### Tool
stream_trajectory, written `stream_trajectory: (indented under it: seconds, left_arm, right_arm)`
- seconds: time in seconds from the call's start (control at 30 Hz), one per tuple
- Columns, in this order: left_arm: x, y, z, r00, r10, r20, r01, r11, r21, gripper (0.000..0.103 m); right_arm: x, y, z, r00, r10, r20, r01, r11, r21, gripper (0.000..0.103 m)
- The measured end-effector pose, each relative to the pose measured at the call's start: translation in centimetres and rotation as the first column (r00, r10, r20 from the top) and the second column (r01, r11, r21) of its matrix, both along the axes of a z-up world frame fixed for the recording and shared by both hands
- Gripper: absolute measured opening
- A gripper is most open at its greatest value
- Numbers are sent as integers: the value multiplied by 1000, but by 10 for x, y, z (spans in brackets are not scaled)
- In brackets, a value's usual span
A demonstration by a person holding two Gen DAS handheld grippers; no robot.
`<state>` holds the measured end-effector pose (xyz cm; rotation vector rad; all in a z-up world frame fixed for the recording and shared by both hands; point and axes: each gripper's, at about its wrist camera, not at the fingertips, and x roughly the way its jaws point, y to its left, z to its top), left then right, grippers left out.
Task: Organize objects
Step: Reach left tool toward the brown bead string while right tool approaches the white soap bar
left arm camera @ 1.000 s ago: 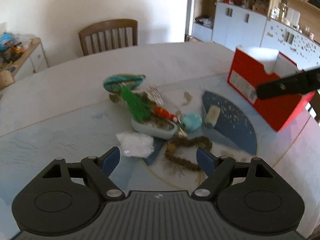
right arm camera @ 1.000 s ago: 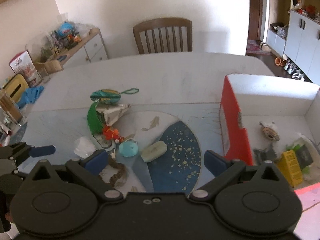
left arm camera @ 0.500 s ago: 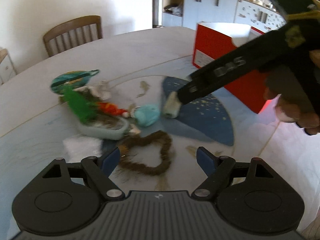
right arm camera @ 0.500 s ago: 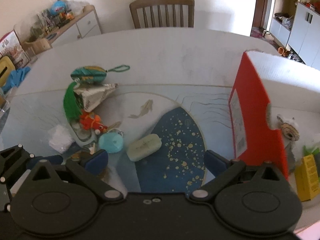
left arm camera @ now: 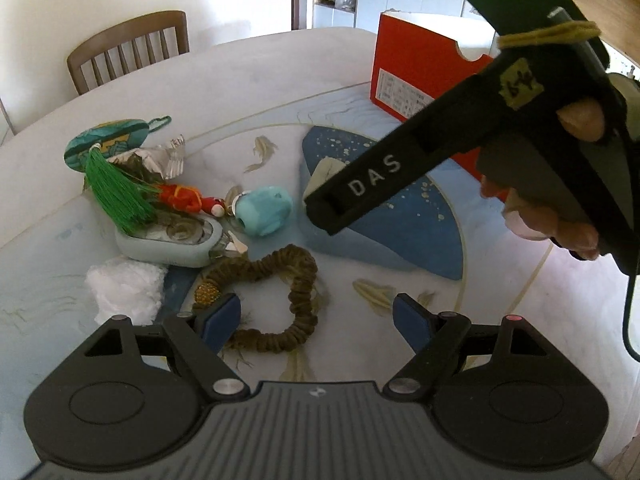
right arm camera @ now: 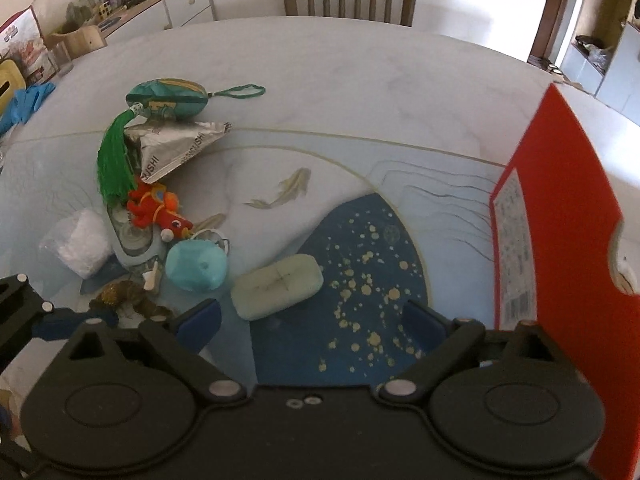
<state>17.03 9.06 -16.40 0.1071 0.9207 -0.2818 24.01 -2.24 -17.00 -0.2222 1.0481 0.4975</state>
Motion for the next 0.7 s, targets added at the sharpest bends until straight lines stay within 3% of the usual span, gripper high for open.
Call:
stream_trajectory:
  seconds: [0.23, 0.37, 0.5, 0.6, 0.7]
  left_arm:
    - [2, 0, 1, 1000, 3, -4, -3, 1000, -3, 66]
    - [4, 1, 2, 1000, 23, -5, -23, 1000, 0, 50]
    - [5, 4, 4, 999, 39, -11, -39, 999, -4, 35]
    - [4, 4, 5, 999, 49, -14, -49, 999, 0, 33]
    - [3, 3, 6, 998, 55, -18, -55, 998, 8, 25]
  right_arm:
    - [7, 8, 2, 999, 37, 6, -37, 999, 4, 87]
    - [7, 12, 4, 998, 58, 13, -59, 998, 7, 82]
    - [3, 15, 6, 996, 86, 30, -86, 996, 7, 68]
    - [-1, 19, 7, 992, 115, 47, -115, 993, -12, 54]
    - [-7, 21, 8, 989, 136, 57, -134, 991, -27, 50]
